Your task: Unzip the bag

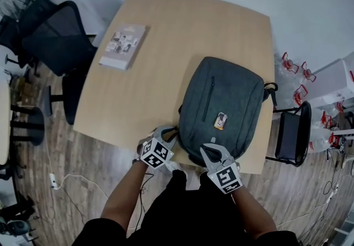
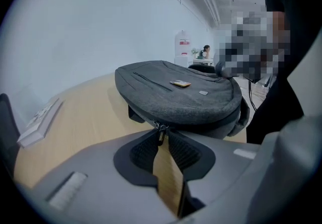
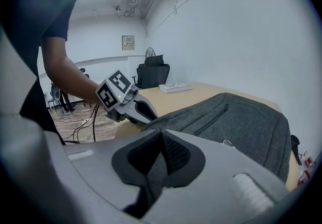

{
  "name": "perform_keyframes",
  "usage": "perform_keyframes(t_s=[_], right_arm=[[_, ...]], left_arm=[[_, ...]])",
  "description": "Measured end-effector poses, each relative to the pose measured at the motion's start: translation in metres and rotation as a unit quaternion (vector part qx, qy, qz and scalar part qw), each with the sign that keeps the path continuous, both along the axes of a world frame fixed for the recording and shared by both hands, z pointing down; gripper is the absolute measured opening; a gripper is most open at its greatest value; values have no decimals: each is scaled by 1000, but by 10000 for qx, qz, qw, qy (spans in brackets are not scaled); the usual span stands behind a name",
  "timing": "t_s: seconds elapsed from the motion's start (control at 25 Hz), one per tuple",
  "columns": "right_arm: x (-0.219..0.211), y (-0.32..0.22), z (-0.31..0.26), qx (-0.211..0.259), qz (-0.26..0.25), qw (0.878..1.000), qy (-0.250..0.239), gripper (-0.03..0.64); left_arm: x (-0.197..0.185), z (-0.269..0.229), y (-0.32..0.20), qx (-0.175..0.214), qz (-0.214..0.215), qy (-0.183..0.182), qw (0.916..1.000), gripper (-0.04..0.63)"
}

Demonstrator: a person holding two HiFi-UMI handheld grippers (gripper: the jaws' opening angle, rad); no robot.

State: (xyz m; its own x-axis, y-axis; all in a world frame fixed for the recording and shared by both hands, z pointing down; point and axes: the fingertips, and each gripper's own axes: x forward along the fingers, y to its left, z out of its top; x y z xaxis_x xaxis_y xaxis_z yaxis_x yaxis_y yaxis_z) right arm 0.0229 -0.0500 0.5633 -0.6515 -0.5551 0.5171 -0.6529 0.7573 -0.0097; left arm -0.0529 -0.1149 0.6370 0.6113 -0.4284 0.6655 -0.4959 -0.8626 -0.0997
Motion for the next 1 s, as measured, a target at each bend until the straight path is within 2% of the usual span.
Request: perform_keyframes(t_s=[0.04, 0.32, 0.52, 0.6, 0.64, 1.0], right_arm=[[1, -1, 0, -4, 5, 10000, 4, 3], [5, -3, -1, -2, 17, 10000, -40, 3], [8, -3, 3, -23, 16, 10000, -38, 3], [8, -3, 4, -41, 15, 10000, -49, 3], [8, -3, 5, -45, 14, 10000, -54, 3], [8, -2, 7, -61, 1, 10000, -57, 3]], left_arm=[[0, 1, 0, 16, 53, -54, 10000, 67], [2, 3, 0, -62, 142, -149, 9998, 63], [0, 1, 3, 47, 192, -232, 9995, 61], [-1, 1, 5, 95, 182, -242, 9995, 60], [-2, 1, 5, 116, 170, -242, 9995, 30], [1, 1, 5, 163, 274, -146, 9994, 31]])
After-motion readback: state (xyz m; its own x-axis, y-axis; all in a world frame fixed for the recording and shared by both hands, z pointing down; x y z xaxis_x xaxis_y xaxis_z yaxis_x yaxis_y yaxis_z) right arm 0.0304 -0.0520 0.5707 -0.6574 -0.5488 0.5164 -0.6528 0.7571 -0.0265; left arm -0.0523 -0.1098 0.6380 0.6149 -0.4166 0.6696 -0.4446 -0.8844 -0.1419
